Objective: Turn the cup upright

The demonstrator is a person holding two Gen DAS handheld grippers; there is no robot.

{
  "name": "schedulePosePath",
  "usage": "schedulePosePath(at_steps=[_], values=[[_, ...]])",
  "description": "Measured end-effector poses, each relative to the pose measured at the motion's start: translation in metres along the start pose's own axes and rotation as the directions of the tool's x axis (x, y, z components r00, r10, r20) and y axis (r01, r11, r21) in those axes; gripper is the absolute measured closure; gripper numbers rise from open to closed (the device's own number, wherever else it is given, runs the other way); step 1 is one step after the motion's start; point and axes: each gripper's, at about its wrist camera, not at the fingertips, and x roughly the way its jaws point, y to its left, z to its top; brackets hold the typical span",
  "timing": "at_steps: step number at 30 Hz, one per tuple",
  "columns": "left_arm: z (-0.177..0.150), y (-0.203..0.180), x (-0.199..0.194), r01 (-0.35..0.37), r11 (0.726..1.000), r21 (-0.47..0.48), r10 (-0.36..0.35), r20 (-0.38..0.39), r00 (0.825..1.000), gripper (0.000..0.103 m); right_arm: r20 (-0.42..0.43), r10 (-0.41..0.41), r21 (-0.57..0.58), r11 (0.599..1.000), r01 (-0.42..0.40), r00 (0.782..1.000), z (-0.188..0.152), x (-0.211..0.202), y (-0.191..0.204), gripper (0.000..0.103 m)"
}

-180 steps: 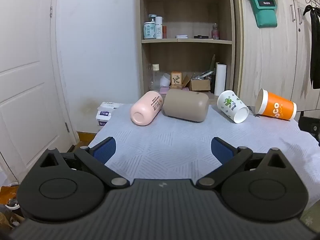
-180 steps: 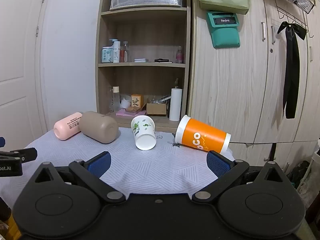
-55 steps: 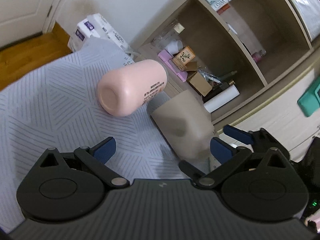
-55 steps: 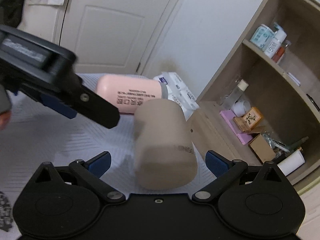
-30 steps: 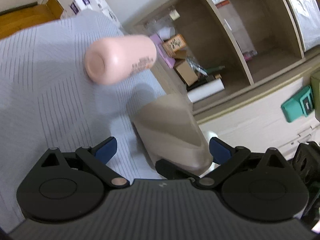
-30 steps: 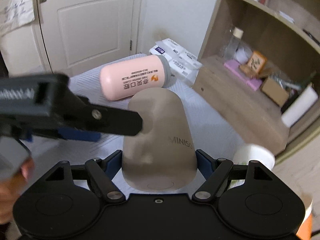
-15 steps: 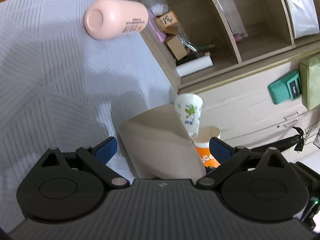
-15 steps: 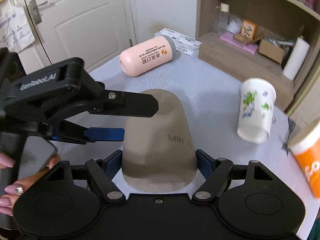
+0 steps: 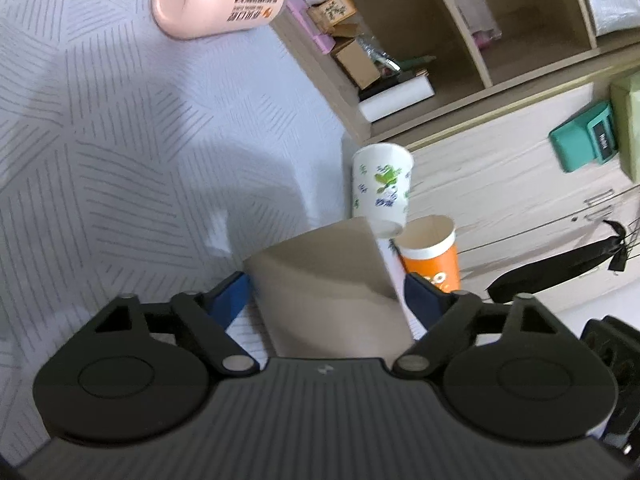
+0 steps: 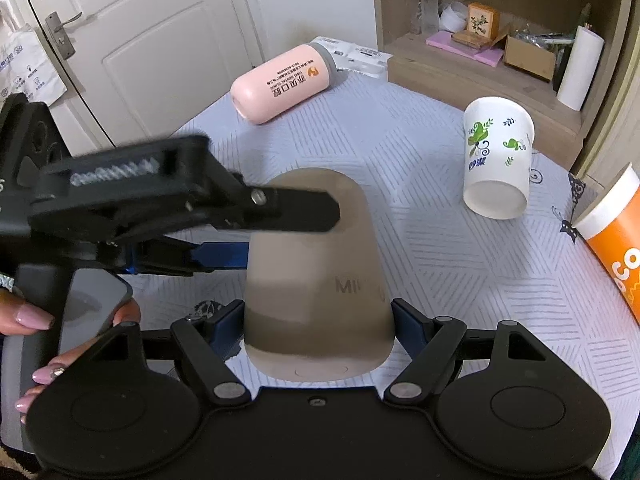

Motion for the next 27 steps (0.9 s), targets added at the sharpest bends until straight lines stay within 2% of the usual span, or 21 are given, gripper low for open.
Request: schedulePosePath(at_steps=[4,9,13,17,23,27], values=[[0.001,0.005,0.008,0.017,0.998,-0.062,-0.020,-0.057,0.998,0.023,-0.025,0.011,0.005,1.000,-0.011,1.000,-0.001,0.003,-0.002,0.021],[-0.001,0.001,0.012,0.005,0.999,-0.050,-0.008,-0.051,0.999,0.023,-0.044,0.028,-0.003,1.000,-0.029,0.999,0.001,0.004,-0.004,0.021],[0.000,0.002,0.012,0.012,0.999,-0.043,-0.014,-0.056,0.998,0.023,-0.016,0.050,-0.044,0.998,-0.050,0.999,0.012,-0.006,-0.003,0.021],[0.002,0.003,0.013,0.017,0.999,-0.042,-0.020,-0.069,0.997,0.024,-0.061,0.034,-0.113,0.993,-0.041,0.998,0.020,-0.002,0.002,0.020],[0.006,0.001,0.016,0.017,0.999,-0.028,-0.020,-0.089,0.996,0.024,-0.115,0.022,-0.146,0.988,-0.039,0.993,0.025,0.006,0.005,0.021],[0.004,-0.005,0.014,0.024,0.999,0.035,-0.021,-0.089,0.996,0.024,-0.114,0.014,-0.162,0.986,-0.033,0.993,0.022,0.003,0.007,0.021]])
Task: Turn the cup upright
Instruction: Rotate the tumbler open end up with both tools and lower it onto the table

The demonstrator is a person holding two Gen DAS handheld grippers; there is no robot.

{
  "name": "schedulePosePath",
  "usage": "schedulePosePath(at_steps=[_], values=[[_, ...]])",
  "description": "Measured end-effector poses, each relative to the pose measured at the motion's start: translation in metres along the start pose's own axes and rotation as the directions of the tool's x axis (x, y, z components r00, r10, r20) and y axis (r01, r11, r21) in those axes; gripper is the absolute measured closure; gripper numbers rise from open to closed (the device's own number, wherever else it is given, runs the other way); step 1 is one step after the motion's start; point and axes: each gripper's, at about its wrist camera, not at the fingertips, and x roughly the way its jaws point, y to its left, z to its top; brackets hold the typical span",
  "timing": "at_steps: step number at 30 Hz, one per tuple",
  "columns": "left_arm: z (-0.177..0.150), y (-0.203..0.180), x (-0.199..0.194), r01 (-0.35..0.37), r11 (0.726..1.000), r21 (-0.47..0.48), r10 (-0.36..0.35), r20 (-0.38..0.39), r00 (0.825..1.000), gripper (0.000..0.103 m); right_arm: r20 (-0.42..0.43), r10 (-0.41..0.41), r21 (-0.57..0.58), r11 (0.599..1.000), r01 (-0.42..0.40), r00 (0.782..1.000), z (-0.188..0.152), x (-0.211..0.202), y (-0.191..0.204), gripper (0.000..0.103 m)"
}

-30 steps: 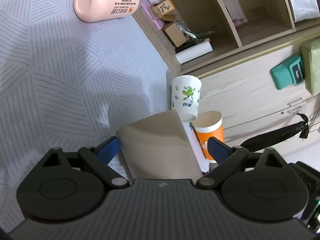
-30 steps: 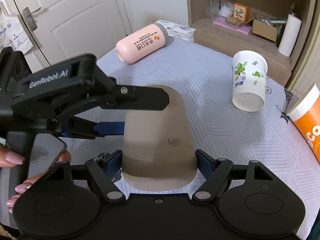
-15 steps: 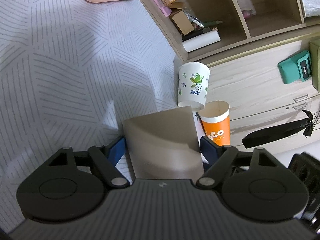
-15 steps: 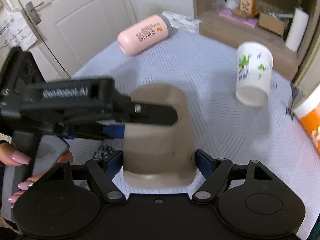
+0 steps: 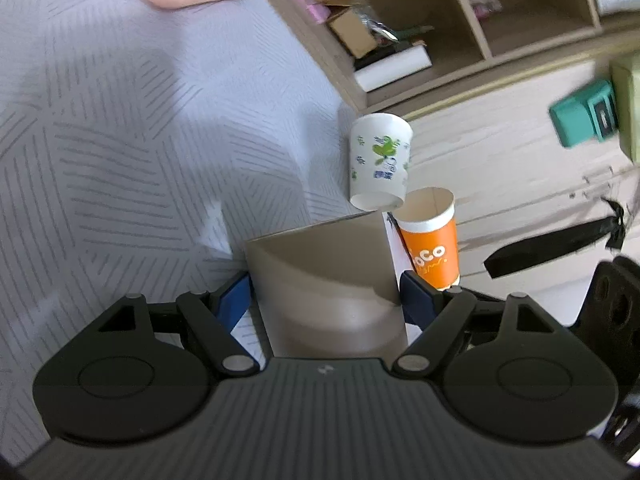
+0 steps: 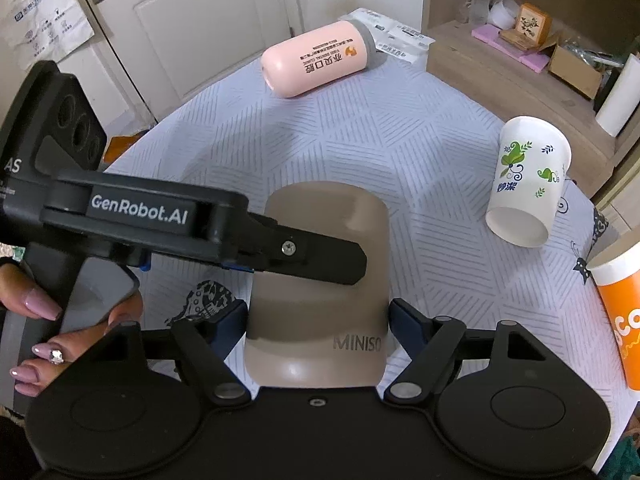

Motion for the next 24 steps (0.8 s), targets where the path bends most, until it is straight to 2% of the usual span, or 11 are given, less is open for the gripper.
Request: schedulePosePath(at_steps=[4,9,13,18,24], values=[[-0.013,-0.009,-0.007,0.003,0.994,0.109,-0.008,0.047,0.999,0.024,0.048,-0.034,-0.032,0.999,0.035,0.998,-0.012,-0.005,0.010,0.021],[-0.028,-0.023,-0.016,-0.004,0.965,0.261,-0.019,0.083,0.996,0.024,0.120,-0.055,-0.048,0.997,0.061,0.991,-0.031,-0.018,0.020,0.022],[-0.043,-0.035,-0.025,-0.025,0.925,0.380,-0.018,0.110,0.994,0.024,0.191,-0.078,-0.063,0.994,0.091,0.978,-0.049,-0.023,0.029,0.022],[-0.057,-0.047,-0.034,-0.055,0.872,0.487,-0.007,0.125,0.992,0.024,0.289,-0.115,-0.080,0.986,0.143,0.950,-0.071,-0.025,0.038,0.022],[-0.069,-0.063,-0.037,-0.114,0.800,0.590,0.025,0.157,0.987,0.024,0.357,-0.105,-0.040,0.991,0.128,0.928,-0.084,-0.026,0.036,0.022]])
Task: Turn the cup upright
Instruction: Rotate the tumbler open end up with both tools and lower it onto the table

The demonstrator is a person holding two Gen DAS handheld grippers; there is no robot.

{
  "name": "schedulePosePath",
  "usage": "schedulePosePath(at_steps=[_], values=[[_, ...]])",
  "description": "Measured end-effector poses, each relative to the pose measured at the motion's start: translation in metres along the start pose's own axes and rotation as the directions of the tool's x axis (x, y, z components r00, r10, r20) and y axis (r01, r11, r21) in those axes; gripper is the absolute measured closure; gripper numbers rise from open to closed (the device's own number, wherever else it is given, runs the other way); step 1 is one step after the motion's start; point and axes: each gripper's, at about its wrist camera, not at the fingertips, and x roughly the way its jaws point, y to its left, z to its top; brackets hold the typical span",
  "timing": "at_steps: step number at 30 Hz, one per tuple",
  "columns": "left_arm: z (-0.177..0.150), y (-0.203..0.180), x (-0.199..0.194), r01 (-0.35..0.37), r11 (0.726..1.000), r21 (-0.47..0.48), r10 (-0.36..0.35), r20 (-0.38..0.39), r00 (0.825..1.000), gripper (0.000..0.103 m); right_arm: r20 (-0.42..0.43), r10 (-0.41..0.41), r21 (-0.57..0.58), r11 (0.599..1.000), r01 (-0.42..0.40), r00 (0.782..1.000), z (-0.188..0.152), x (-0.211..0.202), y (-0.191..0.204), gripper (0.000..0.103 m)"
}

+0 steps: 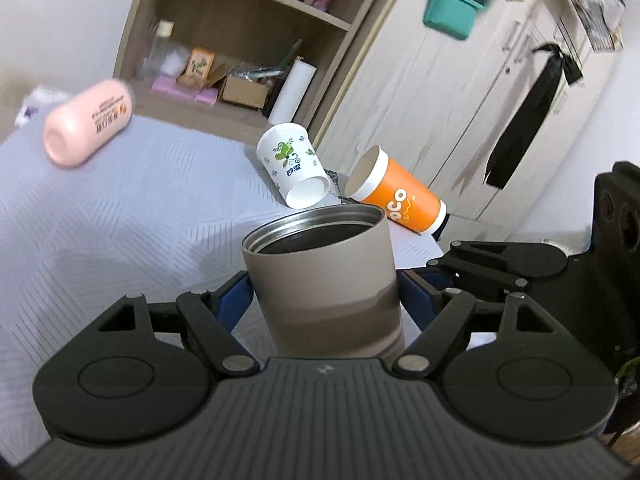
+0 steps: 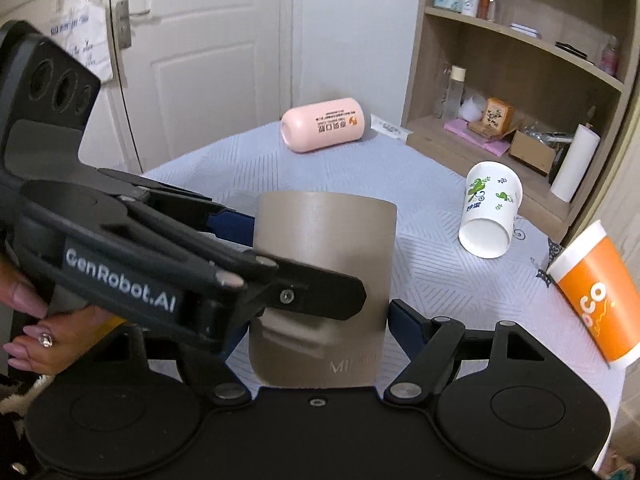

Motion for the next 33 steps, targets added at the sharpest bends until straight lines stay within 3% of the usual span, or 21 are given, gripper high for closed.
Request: schedulePosePath(at_steps=[11,17,20,23,30,33], values=[[0.019,-0.006,-0.002,-0.052,0.988,0.147,0.044,0.060,0.997,0.024,0.156,-0.030,0.007,1.000,0.029,0.987,0.004,0.008,-0.003,0.022],[0.035,0.000,0.004,-0.091,0.967,0.238,0.064,0.116,0.991,0.024,0.265,-0.074,-0.039,0.995,0.088,0.961,0.011,0.026,-0.005,0.022],[0.039,0.004,0.008,-0.110,0.953,0.284,0.066,0.158,0.985,0.024,0.325,-0.062,-0.036,0.996,0.078,0.944,0.010,0.034,-0.012,0.022],[0.045,0.010,0.017,-0.129,0.947,0.295,0.086,0.153,0.984,0.024,0.322,-0.057,-0.025,0.997,0.069,0.945,0.015,0.047,-0.019,0.022],[0.051,0.018,0.037,-0.144,0.935,0.325,0.094,0.165,0.982,0.026,0.329,-0.130,-0.088,0.982,0.167,0.935,0.018,0.071,-0.022,0.023],[0.055,0.020,0.046,-0.144,0.932,0.332,0.101,0.142,0.985,0.026,0.300,-0.137,-0.089,0.981,0.170,0.944,0.022,0.079,-0.028,0.023]])
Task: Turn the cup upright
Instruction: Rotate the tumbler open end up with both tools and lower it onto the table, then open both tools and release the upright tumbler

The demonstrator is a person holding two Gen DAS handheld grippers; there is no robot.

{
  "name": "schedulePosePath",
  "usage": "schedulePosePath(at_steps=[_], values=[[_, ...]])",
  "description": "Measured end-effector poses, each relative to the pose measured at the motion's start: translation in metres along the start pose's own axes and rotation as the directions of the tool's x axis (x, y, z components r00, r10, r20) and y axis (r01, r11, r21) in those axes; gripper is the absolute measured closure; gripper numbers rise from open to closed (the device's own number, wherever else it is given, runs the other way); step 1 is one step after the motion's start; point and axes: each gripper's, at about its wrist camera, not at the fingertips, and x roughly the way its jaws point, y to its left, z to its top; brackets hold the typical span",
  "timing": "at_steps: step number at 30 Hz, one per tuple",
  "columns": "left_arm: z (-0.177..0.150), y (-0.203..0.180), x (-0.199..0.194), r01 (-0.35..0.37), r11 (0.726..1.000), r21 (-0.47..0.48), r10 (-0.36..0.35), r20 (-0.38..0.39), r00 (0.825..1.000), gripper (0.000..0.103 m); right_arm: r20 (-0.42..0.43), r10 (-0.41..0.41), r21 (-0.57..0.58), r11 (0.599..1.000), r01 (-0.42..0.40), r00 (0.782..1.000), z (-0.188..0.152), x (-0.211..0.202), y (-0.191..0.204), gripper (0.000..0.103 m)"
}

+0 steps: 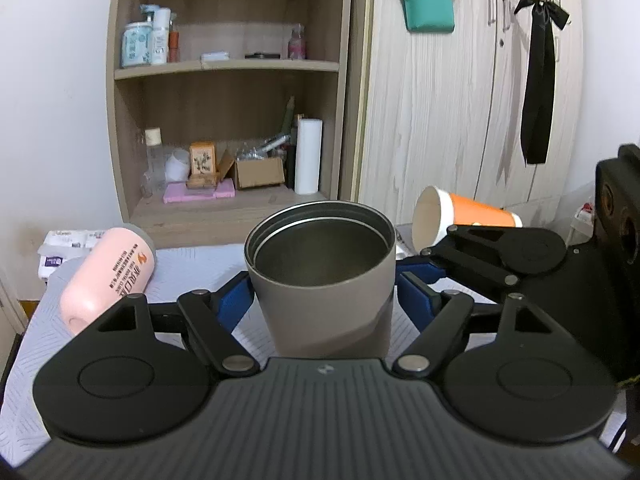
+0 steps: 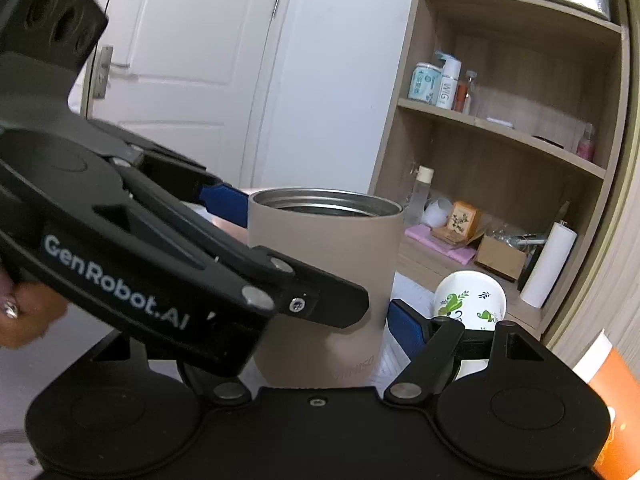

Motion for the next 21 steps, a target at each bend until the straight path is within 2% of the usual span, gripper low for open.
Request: schedulePosePath(at_steps=[5,12,17,21], values=[[-0.001,-0.002,0.006,0.006,1.000,0.015,-0.005,-0.012,1.000,0.026,-0.023,0.039,0.092,0.995,-0.036,0.999,-0.002,0.005,-0.011,0.023],[-0.004,-0.010,0.007,-0.007,1.000,0.016,0.007,-0.004,1.000,0.026,-0.012,0.043,0.119,0.992,-0.042,0.999,-0.009,0.002,-0.011,0.022],[-0.006,-0.001,0.012,0.005,0.997,-0.072,-0.008,-0.040,0.999,0.026,-0.014,0.025,0.116,0.993,-0.023,1.000,-0.009,0.001,-0.007,0.022],[-0.009,0.000,0.009,0.004,0.996,-0.091,-0.007,-0.033,0.999,0.026,-0.016,0.022,0.124,0.992,-0.020,1.000,-0.009,0.000,-0.009,0.023]])
